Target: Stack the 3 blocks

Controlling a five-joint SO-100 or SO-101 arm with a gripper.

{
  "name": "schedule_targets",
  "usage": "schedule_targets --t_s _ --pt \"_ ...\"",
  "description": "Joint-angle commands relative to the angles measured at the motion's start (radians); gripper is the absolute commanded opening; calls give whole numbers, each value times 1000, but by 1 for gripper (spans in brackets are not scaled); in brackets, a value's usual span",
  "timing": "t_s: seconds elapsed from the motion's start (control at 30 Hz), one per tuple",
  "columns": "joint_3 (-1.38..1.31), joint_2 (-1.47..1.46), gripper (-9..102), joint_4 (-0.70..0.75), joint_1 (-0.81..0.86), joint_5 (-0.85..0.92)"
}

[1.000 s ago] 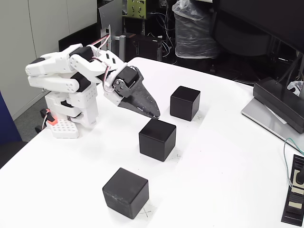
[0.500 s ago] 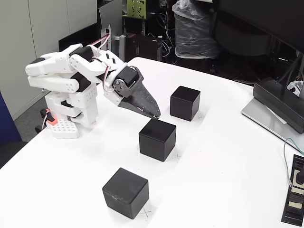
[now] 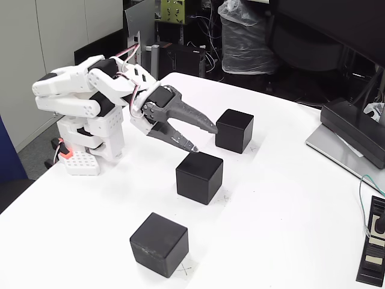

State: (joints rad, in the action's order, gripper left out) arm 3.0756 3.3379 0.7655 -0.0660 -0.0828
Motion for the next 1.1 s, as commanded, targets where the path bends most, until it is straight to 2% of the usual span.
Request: schedule_targets --t_s 0.0,0.33,0.6,0.83,1.07 --pt "-126 -2 30 58 6 3" --pt "-664 -69 30 393 -8 3" --pt "-1026 -506 30 557 -8 95" --pt "-1328 -848 30 818 -6 202" --pt "-1387 -887 31 816 6 230"
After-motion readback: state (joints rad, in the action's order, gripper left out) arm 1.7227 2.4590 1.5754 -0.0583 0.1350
